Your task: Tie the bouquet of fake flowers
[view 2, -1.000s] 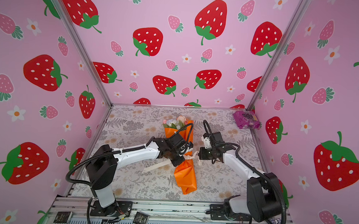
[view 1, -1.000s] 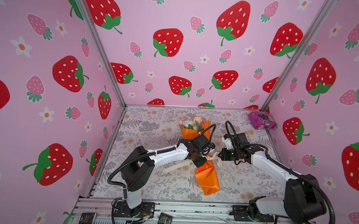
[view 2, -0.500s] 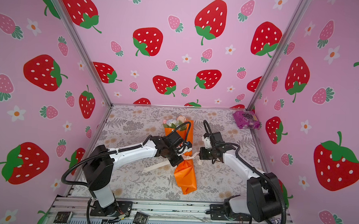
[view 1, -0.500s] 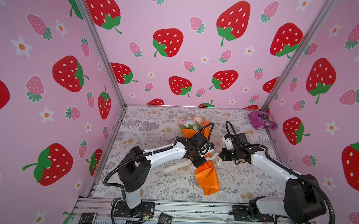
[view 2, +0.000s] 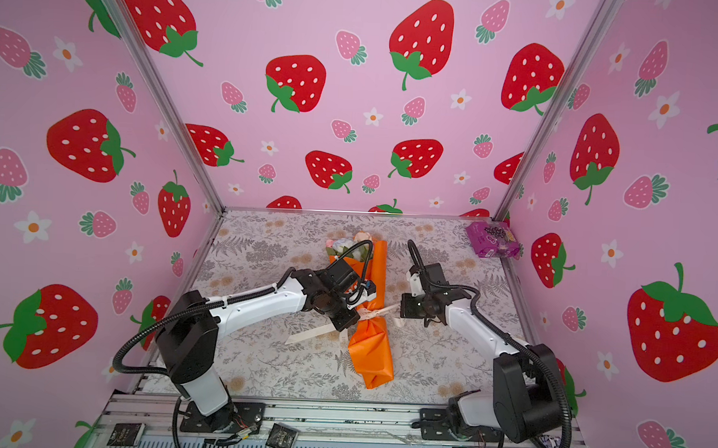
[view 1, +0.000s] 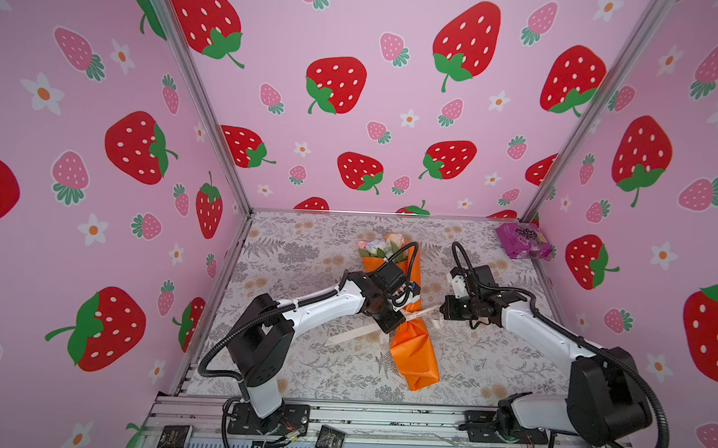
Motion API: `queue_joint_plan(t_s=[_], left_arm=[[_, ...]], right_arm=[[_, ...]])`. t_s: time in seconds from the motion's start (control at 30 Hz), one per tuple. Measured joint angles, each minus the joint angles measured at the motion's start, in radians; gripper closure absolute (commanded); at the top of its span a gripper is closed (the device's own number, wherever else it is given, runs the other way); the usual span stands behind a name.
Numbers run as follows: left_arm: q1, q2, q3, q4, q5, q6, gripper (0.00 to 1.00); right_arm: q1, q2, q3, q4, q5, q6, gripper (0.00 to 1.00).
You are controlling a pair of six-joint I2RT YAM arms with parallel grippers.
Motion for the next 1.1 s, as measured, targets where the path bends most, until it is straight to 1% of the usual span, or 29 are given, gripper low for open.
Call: queue_joint_plan(t_s=[0.27,0.5,0.67,0.9,1.1], left_arm=[[0.014,0.000,-0.008,-0.002,0.000,0.003,1.00],[0.032,-0.003,-0.082,-0.005,-0.012,0.002,1.00],[0.043,-0.035,-0.128,-0.003,-0.014,-0.002,1.00],[0.055,-0.056,-0.141,-0.003,-0.025,-0.002,1.00],[0.062,-0.061,-0.184,-0.001,-0.036,-0.005,1.00]], right_arm=[[0.000,0.000,0.015,0.003,0.030,0.014,1.00],[0.000,0.002,0.016,0.009,0.029,0.015,1.00],[0.000,0.030,0.045,0.009,0.014,0.006,1.00],[-0.001,0.037,0.051,0.008,0.039,0.008,1.00],[-0.005,0.056,0.091,0.001,0.064,0.007,1.00]])
